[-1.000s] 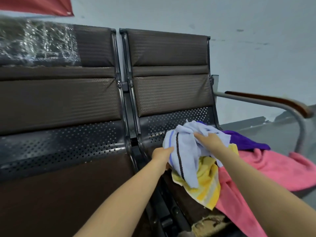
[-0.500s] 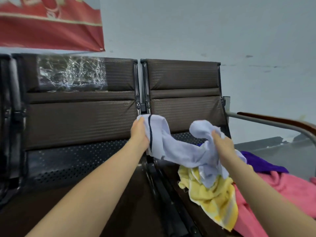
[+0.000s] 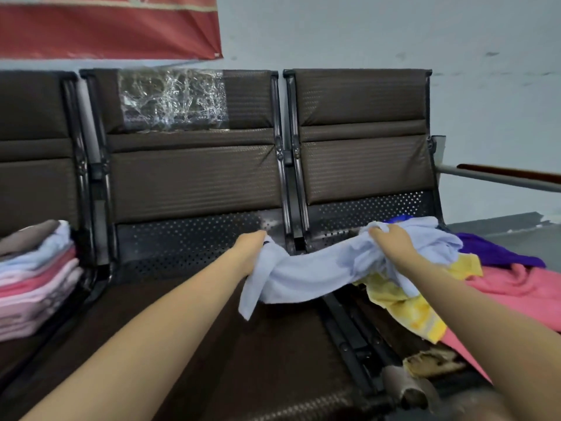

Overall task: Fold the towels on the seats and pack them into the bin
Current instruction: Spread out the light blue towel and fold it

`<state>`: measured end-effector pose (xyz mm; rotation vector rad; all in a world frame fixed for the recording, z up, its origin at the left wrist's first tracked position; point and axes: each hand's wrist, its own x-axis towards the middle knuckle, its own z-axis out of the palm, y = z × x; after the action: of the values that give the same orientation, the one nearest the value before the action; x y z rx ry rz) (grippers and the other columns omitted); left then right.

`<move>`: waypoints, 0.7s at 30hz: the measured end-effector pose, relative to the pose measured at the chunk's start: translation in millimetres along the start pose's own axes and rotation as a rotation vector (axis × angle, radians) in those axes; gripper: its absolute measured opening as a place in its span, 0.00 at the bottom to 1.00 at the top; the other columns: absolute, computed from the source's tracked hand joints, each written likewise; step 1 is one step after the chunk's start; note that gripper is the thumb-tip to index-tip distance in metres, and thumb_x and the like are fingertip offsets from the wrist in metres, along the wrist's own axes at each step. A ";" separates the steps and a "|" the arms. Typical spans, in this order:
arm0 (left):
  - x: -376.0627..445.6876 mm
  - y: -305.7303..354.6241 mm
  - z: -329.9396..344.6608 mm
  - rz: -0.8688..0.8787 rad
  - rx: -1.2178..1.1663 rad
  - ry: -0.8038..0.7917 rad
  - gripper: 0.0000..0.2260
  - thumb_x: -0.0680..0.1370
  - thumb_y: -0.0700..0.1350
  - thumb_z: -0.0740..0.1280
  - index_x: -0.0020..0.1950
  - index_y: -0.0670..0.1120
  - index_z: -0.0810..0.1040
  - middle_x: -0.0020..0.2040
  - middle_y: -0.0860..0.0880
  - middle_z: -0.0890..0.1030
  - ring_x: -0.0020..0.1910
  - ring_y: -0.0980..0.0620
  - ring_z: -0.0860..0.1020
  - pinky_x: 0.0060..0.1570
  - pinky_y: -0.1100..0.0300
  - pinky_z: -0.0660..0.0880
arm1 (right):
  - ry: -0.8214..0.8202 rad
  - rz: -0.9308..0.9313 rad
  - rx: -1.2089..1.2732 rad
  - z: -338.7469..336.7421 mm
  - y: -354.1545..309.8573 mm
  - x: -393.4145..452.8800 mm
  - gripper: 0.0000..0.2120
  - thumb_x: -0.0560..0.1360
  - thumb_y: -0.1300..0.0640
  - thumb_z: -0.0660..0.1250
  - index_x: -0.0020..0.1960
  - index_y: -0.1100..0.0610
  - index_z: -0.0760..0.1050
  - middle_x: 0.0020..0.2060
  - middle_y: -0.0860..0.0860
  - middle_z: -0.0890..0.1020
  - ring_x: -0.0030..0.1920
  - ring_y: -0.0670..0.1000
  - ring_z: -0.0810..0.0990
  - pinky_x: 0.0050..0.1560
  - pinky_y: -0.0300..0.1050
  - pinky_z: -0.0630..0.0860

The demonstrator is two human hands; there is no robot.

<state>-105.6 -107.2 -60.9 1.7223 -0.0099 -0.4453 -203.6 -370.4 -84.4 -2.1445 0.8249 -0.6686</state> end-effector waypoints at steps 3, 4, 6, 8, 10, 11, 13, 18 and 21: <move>3.5 -18.3 13.7 0.122 0.708 -0.068 0.17 0.81 0.50 0.60 0.45 0.38 0.79 0.41 0.42 0.78 0.39 0.47 0.76 0.40 0.57 0.71 | 0.137 0.125 0.321 -23.8 2.3 7.5 0.17 0.79 0.53 0.60 0.59 0.65 0.75 0.56 0.63 0.79 0.51 0.60 0.78 0.51 0.48 0.72; 4.7 -25.4 21.7 0.200 0.901 -0.086 0.18 0.80 0.50 0.59 0.48 0.37 0.81 0.45 0.40 0.80 0.45 0.43 0.78 0.45 0.54 0.74 | 0.273 0.151 0.389 -37.7 4.4 11.3 0.18 0.79 0.53 0.60 0.61 0.64 0.74 0.57 0.63 0.79 0.52 0.59 0.77 0.53 0.48 0.72; 7.6 -35.1 37.3 0.253 1.092 -0.099 0.17 0.79 0.49 0.59 0.53 0.36 0.79 0.53 0.37 0.79 0.55 0.39 0.78 0.53 0.50 0.76 | 0.552 0.187 0.501 -67.6 13.7 14.3 0.18 0.79 0.53 0.60 0.63 0.64 0.72 0.59 0.62 0.78 0.57 0.59 0.76 0.56 0.48 0.70; 7.7 -41.1 51.7 0.328 1.242 -0.047 0.16 0.79 0.49 0.59 0.54 0.40 0.80 0.56 0.39 0.78 0.56 0.40 0.77 0.54 0.48 0.76 | 0.643 0.220 0.457 -85.9 30.9 11.5 0.19 0.80 0.54 0.59 0.65 0.64 0.70 0.63 0.62 0.76 0.62 0.60 0.74 0.60 0.48 0.68; 14.3 -43.8 71.5 0.401 1.298 -0.019 0.13 0.80 0.50 0.58 0.51 0.43 0.79 0.57 0.40 0.78 0.55 0.41 0.76 0.51 0.49 0.75 | 0.572 0.261 0.286 -96.2 59.4 4.1 0.19 0.81 0.55 0.58 0.67 0.65 0.68 0.64 0.65 0.74 0.64 0.62 0.72 0.62 0.50 0.66; 17.5 -43.5 84.6 0.445 1.266 -0.037 0.12 0.80 0.50 0.58 0.50 0.44 0.77 0.57 0.40 0.77 0.55 0.41 0.75 0.49 0.50 0.74 | 0.524 0.307 0.187 -101.0 77.8 2.5 0.20 0.81 0.55 0.57 0.67 0.66 0.68 0.64 0.66 0.73 0.64 0.63 0.72 0.62 0.51 0.66; 23.7 -41.8 106.1 0.467 1.107 -0.121 0.15 0.81 0.53 0.58 0.58 0.45 0.73 0.60 0.42 0.75 0.54 0.43 0.75 0.47 0.52 0.73 | 0.426 0.379 0.061 -106.8 106.1 -2.0 0.20 0.81 0.55 0.56 0.65 0.68 0.68 0.62 0.67 0.72 0.63 0.64 0.71 0.62 0.53 0.67; 37.8 -38.1 162.4 0.284 0.708 -0.297 0.35 0.80 0.61 0.58 0.79 0.44 0.50 0.77 0.44 0.60 0.71 0.42 0.67 0.61 0.51 0.69 | 0.297 0.229 -0.046 -93.4 134.6 -1.5 0.32 0.72 0.37 0.60 0.57 0.66 0.72 0.54 0.64 0.78 0.58 0.61 0.76 0.55 0.50 0.70; 44.3 -41.6 190.8 0.159 0.558 -0.365 0.40 0.77 0.66 0.59 0.78 0.42 0.53 0.77 0.43 0.60 0.72 0.42 0.65 0.61 0.52 0.68 | 0.178 0.112 -0.155 -78.9 132.7 -0.9 0.38 0.71 0.37 0.67 0.70 0.63 0.64 0.64 0.64 0.73 0.66 0.61 0.71 0.61 0.52 0.69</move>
<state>-131.4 -290.1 -138.1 2.1364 -0.5775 -0.6760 -302.7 -474.6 -140.5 -2.1786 1.1162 -0.7664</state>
